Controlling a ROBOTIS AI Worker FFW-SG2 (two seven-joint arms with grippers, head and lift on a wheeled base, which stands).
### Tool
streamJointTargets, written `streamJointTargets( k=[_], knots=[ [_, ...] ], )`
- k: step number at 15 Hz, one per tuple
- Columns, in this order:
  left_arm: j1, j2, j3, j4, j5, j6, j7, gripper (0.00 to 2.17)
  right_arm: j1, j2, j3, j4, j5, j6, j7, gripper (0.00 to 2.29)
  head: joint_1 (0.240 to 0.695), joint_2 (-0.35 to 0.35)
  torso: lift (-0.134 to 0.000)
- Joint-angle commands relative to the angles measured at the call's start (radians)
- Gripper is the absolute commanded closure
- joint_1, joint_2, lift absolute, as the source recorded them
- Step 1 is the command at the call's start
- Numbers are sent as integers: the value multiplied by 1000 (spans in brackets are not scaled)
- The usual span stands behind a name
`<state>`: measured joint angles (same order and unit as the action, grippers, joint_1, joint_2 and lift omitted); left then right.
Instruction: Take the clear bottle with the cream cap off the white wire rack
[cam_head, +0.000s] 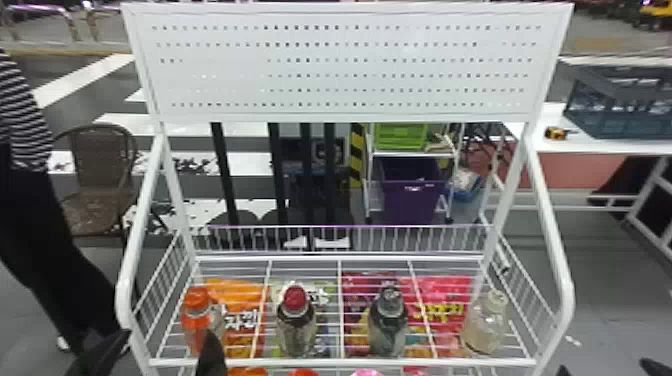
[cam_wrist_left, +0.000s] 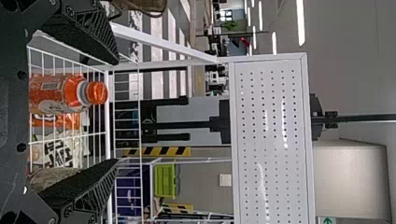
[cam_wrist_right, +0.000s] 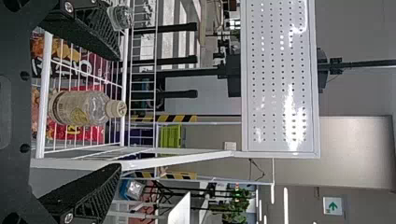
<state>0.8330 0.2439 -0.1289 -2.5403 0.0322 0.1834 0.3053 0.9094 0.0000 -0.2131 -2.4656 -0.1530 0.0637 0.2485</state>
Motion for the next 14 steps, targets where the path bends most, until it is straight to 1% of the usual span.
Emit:
streamJointTargets(
  k=[1, 7, 11, 12, 13, 14],
  knots=[
    [0, 0, 0, 0, 0, 0, 0, 144, 2, 1, 0, -4, 0, 0, 0, 87, 499, 0, 0],
    [0, 2, 0, -8, 0, 3, 0, 144, 3, 1, -2, -4, 0, -3, 17, 87, 499, 0, 0],
    [5, 2, -2, -12, -2, 3, 0, 144, 2, 1, 0, 2, -2, -3, 15, 87, 499, 0, 0],
    [6, 2, -2, -14, -2, 3, 0, 144, -9, 1, 1, 23, 1, -9, 6, 87, 499, 0, 0],
    [5, 2, -3, -14, -2, 3, 0, 144, -38, 1, 6, 79, 13, -46, 3, 87, 499, 0, 0],
    [1, 2, -5, -12, -2, 3, -2, 144, -80, 1, 23, 158, 41, -113, 3, 87, 499, 0, 0]
  ],
)
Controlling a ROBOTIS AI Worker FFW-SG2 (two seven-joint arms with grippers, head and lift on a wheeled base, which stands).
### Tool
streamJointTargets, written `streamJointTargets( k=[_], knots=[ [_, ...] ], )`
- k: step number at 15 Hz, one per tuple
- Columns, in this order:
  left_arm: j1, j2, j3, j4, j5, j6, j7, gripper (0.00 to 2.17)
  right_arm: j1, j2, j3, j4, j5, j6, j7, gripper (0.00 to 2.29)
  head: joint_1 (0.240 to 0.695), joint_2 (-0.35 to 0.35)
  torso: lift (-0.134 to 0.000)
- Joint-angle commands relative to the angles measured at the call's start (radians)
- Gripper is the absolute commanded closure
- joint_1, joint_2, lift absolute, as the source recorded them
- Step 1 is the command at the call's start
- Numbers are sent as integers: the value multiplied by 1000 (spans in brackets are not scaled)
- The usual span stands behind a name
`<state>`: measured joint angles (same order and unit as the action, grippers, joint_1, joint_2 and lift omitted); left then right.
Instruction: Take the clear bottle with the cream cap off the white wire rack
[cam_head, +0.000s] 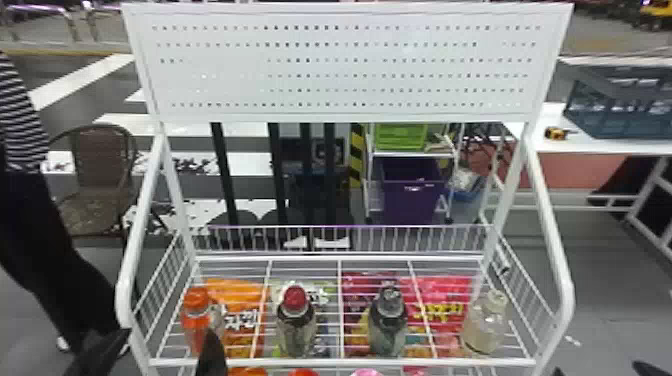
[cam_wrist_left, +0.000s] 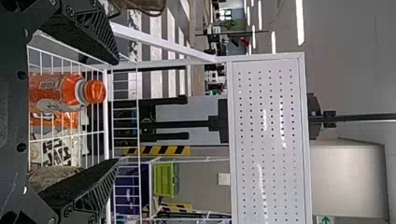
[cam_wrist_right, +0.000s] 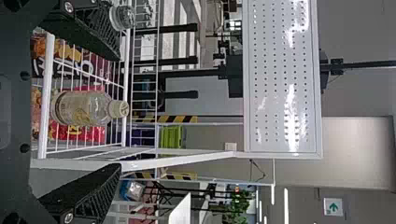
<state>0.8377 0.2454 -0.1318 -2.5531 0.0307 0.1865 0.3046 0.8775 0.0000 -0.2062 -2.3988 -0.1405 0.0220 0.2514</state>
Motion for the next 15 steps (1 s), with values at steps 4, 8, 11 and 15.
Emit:
streamJointTargets(
  k=[4, 8, 11, 15],
  knots=[
    [-8, 0, -15, 14, 0, 6, -2, 144, -236, 1, 65, 455, 90, -333, -3, 87, 499, 0, 0],
    [-22, 0, -31, 39, -2, 18, 1, 144, -380, 1, 117, 696, 157, -452, -75, 87, 499, 0, 0],
    [-39, 0, -40, 47, 0, 34, 2, 144, -463, 1, 137, 837, 176, -517, -149, 87, 499, 0, 0],
    [-42, 3, -52, 54, -2, 49, 2, 144, -572, 1, 142, 975, 185, -517, -195, 87, 499, 0, 0]
  ],
)
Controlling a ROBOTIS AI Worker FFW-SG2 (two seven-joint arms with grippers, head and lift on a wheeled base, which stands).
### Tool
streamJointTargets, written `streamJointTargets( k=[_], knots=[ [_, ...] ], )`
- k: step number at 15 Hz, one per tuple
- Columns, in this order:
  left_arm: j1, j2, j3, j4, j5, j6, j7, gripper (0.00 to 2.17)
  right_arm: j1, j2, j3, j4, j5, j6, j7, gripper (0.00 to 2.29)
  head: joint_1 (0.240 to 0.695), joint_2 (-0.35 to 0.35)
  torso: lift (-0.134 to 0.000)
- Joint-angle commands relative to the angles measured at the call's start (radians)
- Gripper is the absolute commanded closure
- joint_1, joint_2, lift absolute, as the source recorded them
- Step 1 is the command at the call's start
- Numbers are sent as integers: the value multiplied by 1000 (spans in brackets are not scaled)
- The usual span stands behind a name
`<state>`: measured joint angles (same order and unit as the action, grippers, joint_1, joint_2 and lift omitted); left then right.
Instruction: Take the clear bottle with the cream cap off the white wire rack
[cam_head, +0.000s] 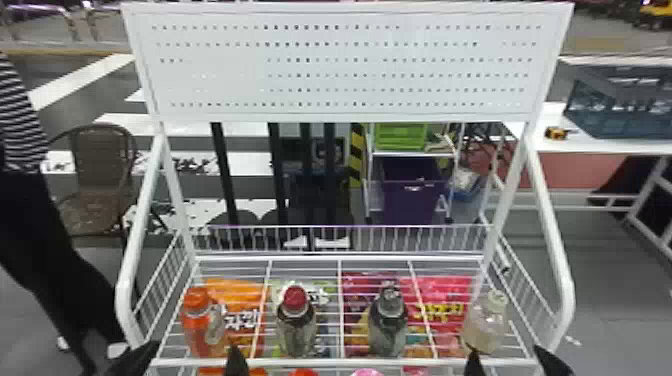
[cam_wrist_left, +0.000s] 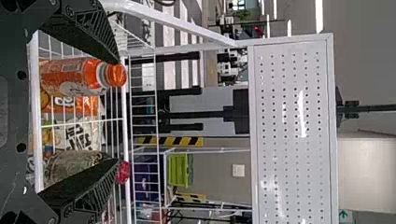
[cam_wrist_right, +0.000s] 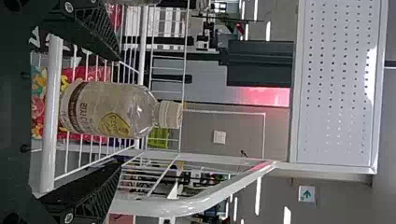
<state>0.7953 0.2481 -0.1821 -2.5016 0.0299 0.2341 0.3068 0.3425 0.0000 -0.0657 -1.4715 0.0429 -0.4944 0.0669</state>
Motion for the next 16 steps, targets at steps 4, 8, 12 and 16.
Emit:
streamJointTargets(
  k=[4, 8, 12, 16],
  knots=[
    [-1, 4, 0, 12, 1, 1, 3, 144, -131, 1, 0, 152, 2, 0, -10, 90, 499, 0, 0],
    [-1, 4, -2, 13, 1, 1, 3, 144, -211, 0, 1, 188, 2, 34, -9, 90, 499, 0, 0],
    [-1, 4, -2, 10, 1, 1, 5, 144, -223, 1, 6, 168, 0, 132, -12, 991, 499, 0, 0],
    [-1, 4, -7, -5, -1, 8, 3, 144, -161, 0, 6, 42, -11, 190, -12, 1480, 499, 0, 0]
  ],
)
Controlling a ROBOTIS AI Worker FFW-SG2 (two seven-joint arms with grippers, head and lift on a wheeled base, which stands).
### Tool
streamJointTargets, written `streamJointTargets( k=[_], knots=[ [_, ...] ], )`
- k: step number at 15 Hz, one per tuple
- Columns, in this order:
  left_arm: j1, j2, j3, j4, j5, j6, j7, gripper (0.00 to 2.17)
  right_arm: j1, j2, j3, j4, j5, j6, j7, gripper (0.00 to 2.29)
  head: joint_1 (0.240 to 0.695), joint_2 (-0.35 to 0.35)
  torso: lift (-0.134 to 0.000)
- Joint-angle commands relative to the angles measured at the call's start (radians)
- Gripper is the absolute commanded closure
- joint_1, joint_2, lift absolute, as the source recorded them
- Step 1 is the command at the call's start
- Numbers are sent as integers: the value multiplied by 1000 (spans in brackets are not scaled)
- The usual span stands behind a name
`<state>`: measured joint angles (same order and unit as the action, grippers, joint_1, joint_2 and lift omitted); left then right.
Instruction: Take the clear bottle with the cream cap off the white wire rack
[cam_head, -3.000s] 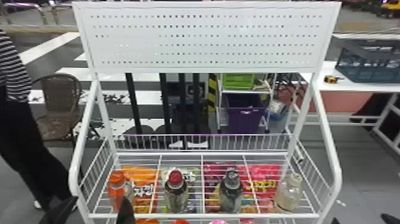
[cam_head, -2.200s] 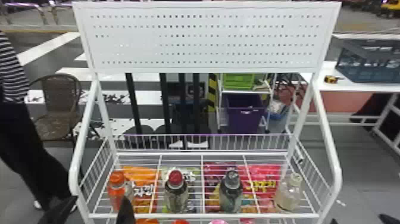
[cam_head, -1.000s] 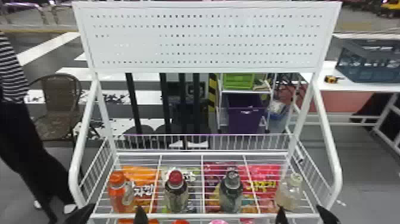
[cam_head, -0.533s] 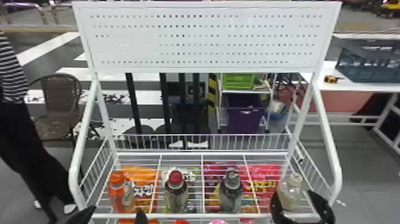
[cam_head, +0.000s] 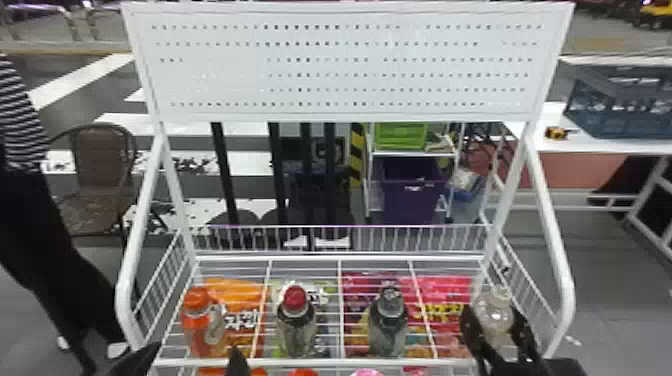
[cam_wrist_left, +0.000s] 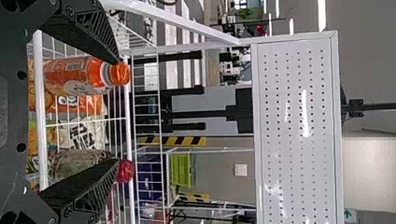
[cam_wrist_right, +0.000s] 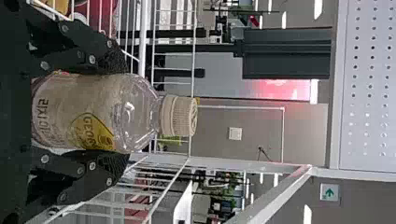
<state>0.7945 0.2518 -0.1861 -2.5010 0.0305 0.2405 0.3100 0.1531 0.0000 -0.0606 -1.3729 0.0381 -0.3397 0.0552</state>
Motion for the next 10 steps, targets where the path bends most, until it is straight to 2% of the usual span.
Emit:
streamJointTargets(
  k=[1, 3, 5, 9, 10],
  knots=[
    [0, 1, -4, -12, -1, 4, 0, 144, 68, -3, -2, -156, -7, 137, 0, 1480, 499, 0, 0],
    [2, 1, -3, -13, -1, 1, 0, 144, 164, -9, 1, -359, -6, 269, 12, 1480, 499, 0, 0],
    [8, 3, -3, -15, -4, 4, 1, 144, 280, -18, -8, -586, -38, 480, 61, 1480, 499, 0, 0],
    [8, 1, -3, -25, -4, 4, 1, 144, 485, -31, -31, -839, -64, 511, 61, 1480, 499, 0, 0],
    [5, 1, -3, -25, -4, 7, 1, 144, 530, -31, -51, -885, -93, 502, 63, 1480, 499, 0, 0]
  ],
)
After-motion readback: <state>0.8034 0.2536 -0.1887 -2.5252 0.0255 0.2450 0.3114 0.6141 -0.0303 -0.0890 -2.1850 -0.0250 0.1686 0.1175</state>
